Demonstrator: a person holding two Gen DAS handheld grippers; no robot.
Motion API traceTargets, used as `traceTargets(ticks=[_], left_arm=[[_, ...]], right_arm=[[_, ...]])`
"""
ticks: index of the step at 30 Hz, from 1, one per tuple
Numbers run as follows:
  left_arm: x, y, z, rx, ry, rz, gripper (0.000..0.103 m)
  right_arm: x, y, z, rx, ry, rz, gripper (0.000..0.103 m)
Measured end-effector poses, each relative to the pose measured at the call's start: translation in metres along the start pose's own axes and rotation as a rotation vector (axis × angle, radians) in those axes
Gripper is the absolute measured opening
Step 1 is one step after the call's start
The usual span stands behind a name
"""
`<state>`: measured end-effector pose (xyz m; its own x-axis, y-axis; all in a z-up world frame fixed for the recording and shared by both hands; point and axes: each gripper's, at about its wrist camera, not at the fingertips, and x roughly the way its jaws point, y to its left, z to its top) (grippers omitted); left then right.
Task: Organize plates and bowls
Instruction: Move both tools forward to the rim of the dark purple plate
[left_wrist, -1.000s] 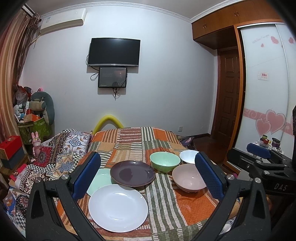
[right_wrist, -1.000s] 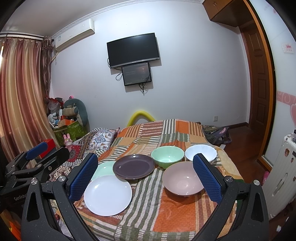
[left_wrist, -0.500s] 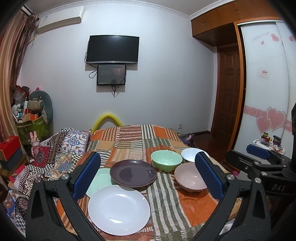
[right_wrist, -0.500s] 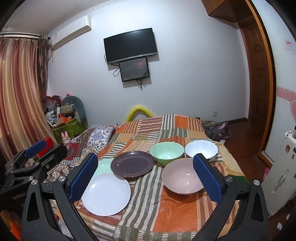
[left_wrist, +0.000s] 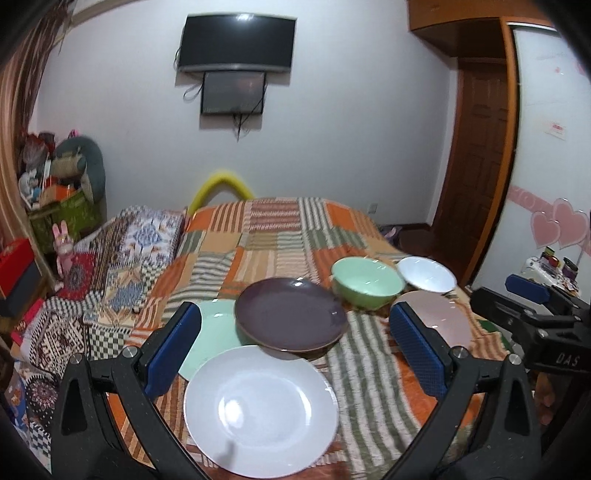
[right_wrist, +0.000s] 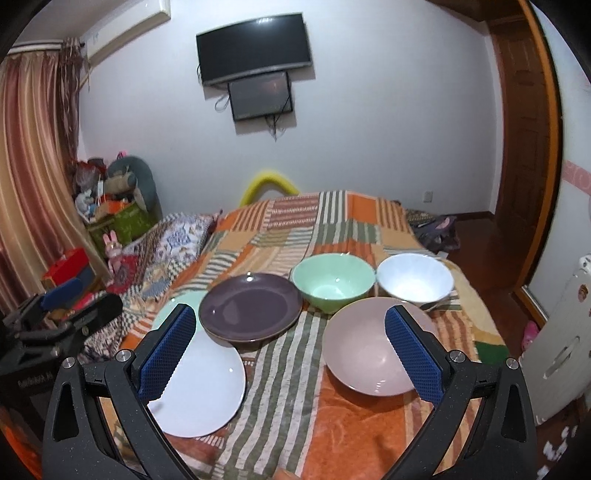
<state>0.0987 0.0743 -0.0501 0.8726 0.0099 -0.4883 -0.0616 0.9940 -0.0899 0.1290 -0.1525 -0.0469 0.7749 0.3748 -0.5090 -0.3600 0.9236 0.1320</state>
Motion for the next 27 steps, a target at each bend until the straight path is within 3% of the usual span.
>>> traceTargets(ticks=[5,10,15,19,27], left_arm=[[0.048,0.030,0.003,-0.031,0.105,0.004,0.103],[0.089,0.049,0.000,-0.009,0.178,0.044,0.101],[0.117,0.064,0.000,0.007,0.205,0.055,0.088],[0.144,0.075,0.001,0.008,0.232,0.055,0.082],[0.201,0.086,0.001,-0.016,0.315,0.018,0.062]], right_arm=[[0.038,0.004,0.000,-0.022,0.081,0.009,0.100],[0.077,0.004,0.001,-0.014,0.179,0.018,0.081],[0.111,0.001,-0.001,0.045,0.265,0.042,0.067],[0.129,0.006,-0.007,0.059,0.306,0.043,0.059],[0.159,0.005,-0.013,0.115,0.326,0.035,0.059]])
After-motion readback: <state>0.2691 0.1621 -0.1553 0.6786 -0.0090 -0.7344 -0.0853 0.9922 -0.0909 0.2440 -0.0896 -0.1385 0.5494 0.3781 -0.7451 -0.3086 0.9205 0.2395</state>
